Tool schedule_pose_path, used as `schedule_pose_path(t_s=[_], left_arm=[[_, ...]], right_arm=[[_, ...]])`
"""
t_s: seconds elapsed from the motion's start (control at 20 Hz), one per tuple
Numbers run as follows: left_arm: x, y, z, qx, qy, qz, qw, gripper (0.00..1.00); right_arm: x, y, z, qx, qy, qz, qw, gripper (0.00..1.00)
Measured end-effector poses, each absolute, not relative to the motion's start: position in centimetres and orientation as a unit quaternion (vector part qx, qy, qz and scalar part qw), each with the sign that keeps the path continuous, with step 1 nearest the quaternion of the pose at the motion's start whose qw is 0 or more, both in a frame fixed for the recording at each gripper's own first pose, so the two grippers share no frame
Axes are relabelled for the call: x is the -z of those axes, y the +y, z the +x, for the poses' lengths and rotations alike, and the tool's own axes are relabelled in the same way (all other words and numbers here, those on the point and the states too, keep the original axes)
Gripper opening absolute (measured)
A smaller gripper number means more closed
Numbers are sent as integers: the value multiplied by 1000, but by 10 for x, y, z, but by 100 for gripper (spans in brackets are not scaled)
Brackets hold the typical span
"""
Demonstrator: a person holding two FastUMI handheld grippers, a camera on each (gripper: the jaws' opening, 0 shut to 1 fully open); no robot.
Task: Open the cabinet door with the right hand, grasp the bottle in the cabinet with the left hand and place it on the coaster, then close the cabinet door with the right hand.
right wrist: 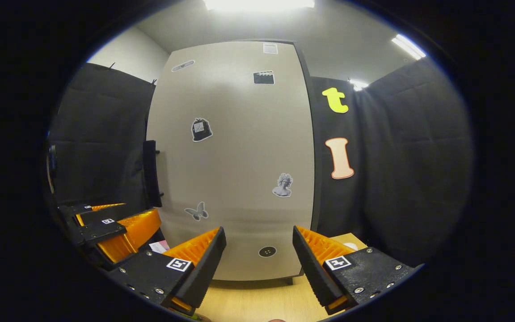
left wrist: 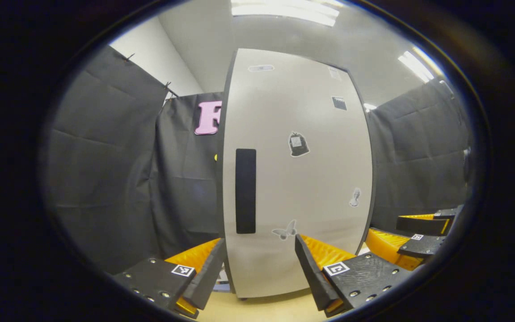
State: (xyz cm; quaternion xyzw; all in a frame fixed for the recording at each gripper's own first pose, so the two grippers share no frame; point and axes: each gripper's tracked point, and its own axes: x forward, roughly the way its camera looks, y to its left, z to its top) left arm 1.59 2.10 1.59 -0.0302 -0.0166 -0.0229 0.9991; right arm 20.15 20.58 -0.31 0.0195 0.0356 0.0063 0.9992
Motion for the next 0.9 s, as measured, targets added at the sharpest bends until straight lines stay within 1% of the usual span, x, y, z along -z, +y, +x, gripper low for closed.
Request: schedule_pose_path(t_s=[0.1,0.3,0.35,0.4,0.45,0.8,0.85,0.9], left_arm=[[-18,21,15,25,-22,-30,999,89],[-18,20,15,30,-22,-33,999,89],[-19,20,14,31,-23,-35,999,92],[-19,20,15,30,-22,-37,999,92],[-18,20,15,29,-21,-38,999,88],[-14,19,15,28,-18,-34,999,89],[-14,19,15,28,-18,-33,999,92],[-13,18,15,27,-17,-32,999,91]], right_arm=[[0,205,201,-7,30,24,999,92],[0,205,201,-6,32,24,999,93],[0,205,201,-7,33,23,999,93],[0,204,201,-6,34,22,999,93],[0,203,201,-6,33,22,999,93],[-4,196,201,-5,29,26,999,93],[-4,196,201,-7,28,28,999,92],[-5,196,200,-8,26,30,999,93]])
